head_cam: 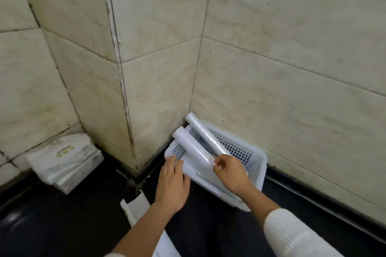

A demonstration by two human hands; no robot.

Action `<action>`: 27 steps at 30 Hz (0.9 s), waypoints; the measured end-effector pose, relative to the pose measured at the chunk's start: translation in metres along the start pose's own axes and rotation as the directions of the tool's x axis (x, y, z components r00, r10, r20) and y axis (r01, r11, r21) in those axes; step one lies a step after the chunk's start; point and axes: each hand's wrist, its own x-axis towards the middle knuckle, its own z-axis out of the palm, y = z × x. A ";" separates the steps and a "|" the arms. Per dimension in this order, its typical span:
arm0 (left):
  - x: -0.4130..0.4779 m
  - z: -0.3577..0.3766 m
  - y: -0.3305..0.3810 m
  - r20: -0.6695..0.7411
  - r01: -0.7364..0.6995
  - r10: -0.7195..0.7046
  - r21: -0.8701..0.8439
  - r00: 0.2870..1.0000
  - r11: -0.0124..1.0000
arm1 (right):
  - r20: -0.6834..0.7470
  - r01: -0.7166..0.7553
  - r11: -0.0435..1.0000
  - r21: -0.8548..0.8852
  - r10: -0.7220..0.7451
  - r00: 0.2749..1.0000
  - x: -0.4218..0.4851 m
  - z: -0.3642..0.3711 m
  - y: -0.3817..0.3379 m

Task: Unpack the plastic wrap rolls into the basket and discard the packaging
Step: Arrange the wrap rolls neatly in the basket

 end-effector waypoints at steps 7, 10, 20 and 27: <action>0.031 0.027 0.001 0.117 0.035 -0.057 0.187 0.991 0.982 | 0.124 -0.010 0.993 -0.120 0.025 0.992 0.028 0.011 0.033; 0.037 0.033 0.000 0.130 0.032 -0.063 0.229 0.990 0.973 | 0.134 0.025 0.987 -0.161 -0.003 0.991 0.038 0.023 0.037; 0.037 0.039 -0.005 0.107 -0.007 -0.026 0.290 0.994 0.957 | 0.171 -0.096 0.972 0.212 0.060 0.983 0.055 0.034 0.051; 0.040 0.035 -0.006 0.147 -0.025 -0.023 0.316 0.989 0.948 | 0.252 -0.121 0.976 0.181 0.073 0.965 0.062 0.036 0.039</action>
